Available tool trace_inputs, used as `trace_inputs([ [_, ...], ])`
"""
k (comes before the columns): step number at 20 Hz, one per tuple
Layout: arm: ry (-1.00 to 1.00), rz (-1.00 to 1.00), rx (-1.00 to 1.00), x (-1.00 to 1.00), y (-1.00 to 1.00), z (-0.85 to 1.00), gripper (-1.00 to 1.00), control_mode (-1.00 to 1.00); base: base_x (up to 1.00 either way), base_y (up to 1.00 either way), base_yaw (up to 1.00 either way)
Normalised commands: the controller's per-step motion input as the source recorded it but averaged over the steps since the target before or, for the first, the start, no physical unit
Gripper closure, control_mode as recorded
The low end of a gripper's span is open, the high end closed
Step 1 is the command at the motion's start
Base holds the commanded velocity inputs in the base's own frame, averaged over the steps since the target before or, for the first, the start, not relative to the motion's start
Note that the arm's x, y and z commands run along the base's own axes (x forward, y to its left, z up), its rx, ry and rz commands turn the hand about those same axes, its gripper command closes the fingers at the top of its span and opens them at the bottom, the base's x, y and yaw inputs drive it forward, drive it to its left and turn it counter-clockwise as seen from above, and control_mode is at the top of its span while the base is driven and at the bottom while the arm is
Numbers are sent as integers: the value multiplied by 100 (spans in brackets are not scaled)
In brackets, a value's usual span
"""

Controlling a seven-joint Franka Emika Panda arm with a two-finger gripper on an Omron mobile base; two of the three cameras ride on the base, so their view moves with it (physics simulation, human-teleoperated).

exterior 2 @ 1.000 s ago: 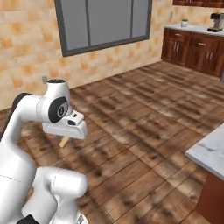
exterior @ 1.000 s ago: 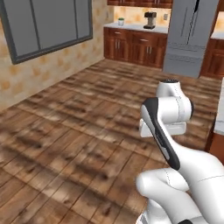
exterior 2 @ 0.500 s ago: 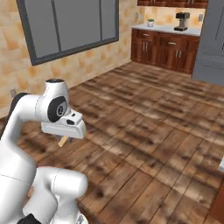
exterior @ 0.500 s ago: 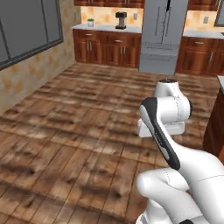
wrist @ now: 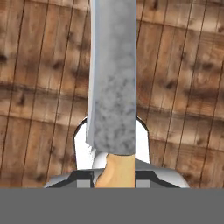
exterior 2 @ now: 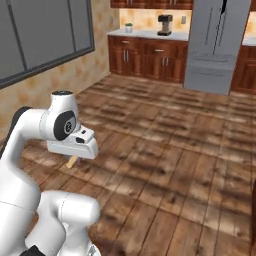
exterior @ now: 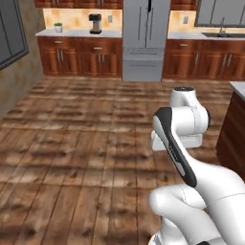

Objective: Pick up the metallic utensils from the counter and place them in the open drawer. Make sure not to pick up any wooden utensils.

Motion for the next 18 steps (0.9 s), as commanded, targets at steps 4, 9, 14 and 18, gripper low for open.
trace_inputs([
  [4, 0, 0, 0, 0, 0, 0, 100, 100, 100, 100, -43],
  [9, 0, 0, 0, 0, 0, 0, 100, 100, 100, 96, -43],
  [14, 0, 0, 0, 0, 0, 0, 100, 100, 100, 71, -37],
  [18, 0, 0, 0, 0, 0, 0, 100, 100, 100, 86, -27],
])
